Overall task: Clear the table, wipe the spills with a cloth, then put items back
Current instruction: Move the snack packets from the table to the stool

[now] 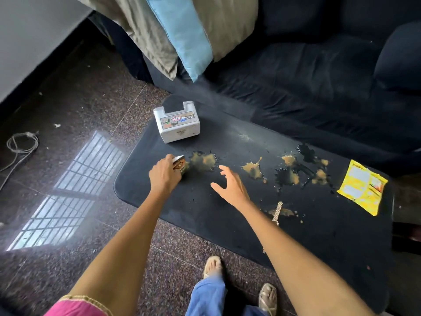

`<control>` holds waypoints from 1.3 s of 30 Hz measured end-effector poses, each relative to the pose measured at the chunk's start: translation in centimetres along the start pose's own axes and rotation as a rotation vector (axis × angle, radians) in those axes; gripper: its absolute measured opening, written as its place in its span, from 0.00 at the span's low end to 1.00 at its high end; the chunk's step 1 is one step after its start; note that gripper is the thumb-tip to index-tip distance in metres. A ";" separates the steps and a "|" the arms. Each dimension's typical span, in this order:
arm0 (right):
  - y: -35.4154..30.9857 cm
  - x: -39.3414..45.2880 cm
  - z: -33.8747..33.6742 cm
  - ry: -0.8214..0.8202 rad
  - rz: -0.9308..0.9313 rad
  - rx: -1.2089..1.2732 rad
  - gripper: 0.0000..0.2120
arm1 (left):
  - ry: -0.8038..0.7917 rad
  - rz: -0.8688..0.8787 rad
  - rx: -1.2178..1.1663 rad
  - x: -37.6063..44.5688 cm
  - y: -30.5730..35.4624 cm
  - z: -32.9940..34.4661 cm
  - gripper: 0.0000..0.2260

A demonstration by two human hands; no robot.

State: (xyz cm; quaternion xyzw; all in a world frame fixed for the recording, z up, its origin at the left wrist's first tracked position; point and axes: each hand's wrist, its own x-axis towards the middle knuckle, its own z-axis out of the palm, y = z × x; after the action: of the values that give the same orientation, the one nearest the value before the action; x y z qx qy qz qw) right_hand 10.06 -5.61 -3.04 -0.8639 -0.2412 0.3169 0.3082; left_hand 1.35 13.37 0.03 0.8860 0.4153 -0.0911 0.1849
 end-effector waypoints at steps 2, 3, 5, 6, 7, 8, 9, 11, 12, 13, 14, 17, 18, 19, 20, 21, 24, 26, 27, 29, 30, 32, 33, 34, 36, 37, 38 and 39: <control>-0.7 0.1 -1.1 -0.041 0.059 0.139 0.33 | -0.143 0.096 -0.091 -0.2 2.3 -1.2 0.13; -1.0 0.1 -1.8 -0.062 0.073 0.178 0.34 | -0.267 0.112 -0.189 -0.2 3.5 -1.6 0.12; -0.8 0.2 -3.4 -0.130 0.105 0.253 0.30 | -0.493 0.091 -0.390 -0.4 5.8 -2.0 0.11; -0.2 0.1 -4.2 -0.162 0.124 0.289 0.25 | -0.551 0.081 -0.451 -0.5 6.7 -1.9 0.10; 0.5 -0.2 -5.1 -0.188 0.147 0.310 0.22 | -0.582 0.075 -0.509 -0.8 7.7 -1.9 0.09; 1.6 -0.6 -6.1 -0.206 0.170 0.331 0.21 | -0.607 0.065 -0.569 -1.0 8.8 -1.5 0.07; 2.7 -1.1 -7.0 -0.225 0.198 0.346 0.22 | -0.629 0.042 -0.634 -1.4 9.8 -1.1 0.05; 4.6 -2.0 -8.6 -0.236 0.249 0.398 0.20 | -0.656 -0.027 -0.733 -2.1 11.5 -0.2 0.05; 5.4 -2.5 -9.6 -0.229 0.272 0.450 0.18 | -0.658 -0.061 -0.785 -2.4 12.4 0.4 0.05; 6.4 -3.1 -10.5 -0.207 0.297 0.522 0.16 | -0.655 -0.087 -0.851 -2.7 13.4 1.0 0.05; 7.5 -3.6 -11.5 -0.165 0.326 0.604 0.15 | -0.658 -0.107 -0.923 -3.1 14.4 1.9 0.05; 11.4 -5.6 -13.8 -0.031 0.402 0.855 0.07 | -0.723 -0.184 -1.090 -4.7 18.2 4.4 0.04; 12.5 -6.3 -14.3 -0.002 0.421 0.909 0.05 | -0.761 -0.179 -1.110 -5.2 19.5 5.3 0.04; 13.7 -6.9 -14.7 0.027 0.446 0.948 0.05 | -0.798 -0.171 -1.126 -6.0 20.9 5.8 0.06; 14.8 -7.6 -15.0 0.056 0.475 0.990 0.05 | -0.826 -0.160 -1.134 -6.6 22.2 6.7 0.05; 15.8 -8.3 -15.5 0.089 0.500 1.031 0.05 | -0.845 -0.162 -1.155 -7.2 23.5 7.5 0.03; 18.4 -9.6 -16.9 0.196 0.551 1.160 0.04 | -0.902 -0.191 -1.257 -8.6 26.8 10.0 0.05; 20.0 -10.2 -18.1 0.233 0.566 1.209 0.04 | -0.938 -0.191 -1.289 -9.5 28.8 11.2 0.04; 20.6 -10.4 -18.6 0.240 0.567 1.220 0.04 | -0.946 -0.193 -1.286 -9.7 29.7 11.7 0.07; 22.2 -10.7 -19.9 0.248 0.569 1.218 0.04 | -0.943 -0.193 -1.246 -10.1 31.7 12.5 0.10; 22.7 -10.7 -20.4 0.250 0.565 1.206 0.04 | -0.944 -0.186 -1.232 -10.1 32.3 12.6 0.11; 24.0 -10.6 -21.6 0.258 0.555 1.206 0.04 | -0.968 -0.173 -1.210 -10.2 33.8 13.2 0.13; 24.5 -10.5 -22.0 0.261 0.551 1.220 0.04 | -0.989 -0.155 -1.198 -10.2 34.4 13.5 0.15; 24.9 -10.3 -22.4 0.261 0.548 1.236 0.04 | -1.011 -0.128 -1.180 -10.2 35.0 13.9 0.16; 25.5 -10.0 -22.9 0.252 0.542 1.245 0.04 | -1.028 -0.088 -1.132 -10.6 36.4 14.8 0.15; 25.8 -9.9 -23.1 0.244 0.540 1.239 0.04 | -1.006 -0.084 -1.119 -10.7 37.0 15.3 0.12; 26.1 -9.8 -23.3 0.233 0.541 1.225 0.05 | -0.973 -0.091 -1.123 -10.8 37.6 15.7 0.09; 26.4 -9.7 -23.5 0.223 0.546 1.201 0.05 | -0.941 -0.103 -1.129 -10.9 38.1 16.0 0.07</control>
State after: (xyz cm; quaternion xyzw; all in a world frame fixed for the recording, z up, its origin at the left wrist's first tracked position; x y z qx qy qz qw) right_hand 25.63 -38.84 -2.96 -0.6000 0.2379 0.3714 0.6674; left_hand 23.59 -23.08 -1.60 0.5024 0.3168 -0.2426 0.7671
